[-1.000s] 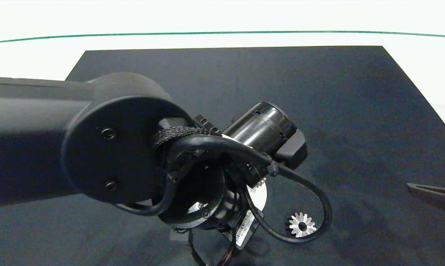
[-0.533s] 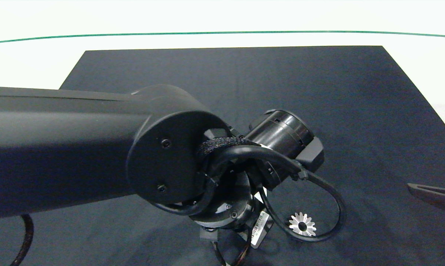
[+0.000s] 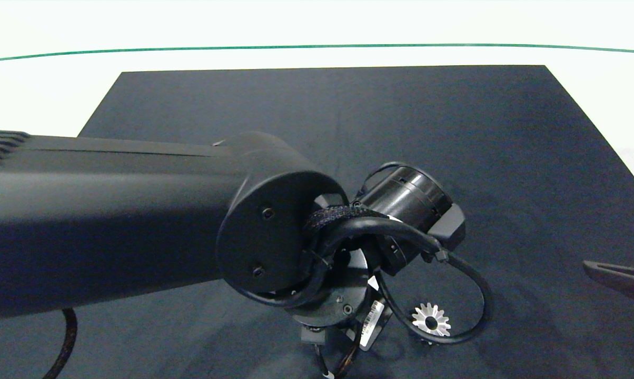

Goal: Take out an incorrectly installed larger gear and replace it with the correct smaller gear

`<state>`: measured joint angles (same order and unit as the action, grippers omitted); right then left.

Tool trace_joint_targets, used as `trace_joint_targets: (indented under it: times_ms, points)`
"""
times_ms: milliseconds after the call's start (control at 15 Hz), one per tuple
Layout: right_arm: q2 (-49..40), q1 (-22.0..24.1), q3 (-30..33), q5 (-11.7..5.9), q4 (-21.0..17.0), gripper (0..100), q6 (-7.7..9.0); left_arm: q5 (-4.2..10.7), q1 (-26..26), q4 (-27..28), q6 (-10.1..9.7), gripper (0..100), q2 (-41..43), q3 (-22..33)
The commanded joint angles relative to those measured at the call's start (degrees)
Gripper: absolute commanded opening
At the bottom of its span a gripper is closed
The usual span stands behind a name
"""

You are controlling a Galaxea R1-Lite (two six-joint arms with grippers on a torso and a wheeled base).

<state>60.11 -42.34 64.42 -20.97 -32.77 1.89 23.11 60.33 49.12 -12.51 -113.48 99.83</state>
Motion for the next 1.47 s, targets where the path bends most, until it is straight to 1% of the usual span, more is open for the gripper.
trace_joint_targets:
  times_ms: [67,267,867,1133,1467]
  points:
    - [0.18,-0.03,-0.08,-0.13,-0.19,100,-0.04,0.18,-0.21,0.37,-0.24,19,0.28,-0.69]
    - [0.27,-0.03,-0.34,-0.13,-0.19,100,0.04,0.27,-0.39,0.37,-0.24,19,0.45,-2.01]
    - [0.09,-0.11,-0.52,-0.13,-0.19,100,0.04,0.44,-0.57,-0.16,-0.59,19,0.72,-3.41]
    - [0.09,-0.11,-0.52,-0.13,-0.19,100,0.04,0.44,-0.57,-2.27,-0.59,19,0.45,-4.29]
    - [0.09,-0.11,-0.52,-0.13,-0.19,100,0.04,0.44,-0.65,-3.41,-0.68,19,0.63,-5.43]
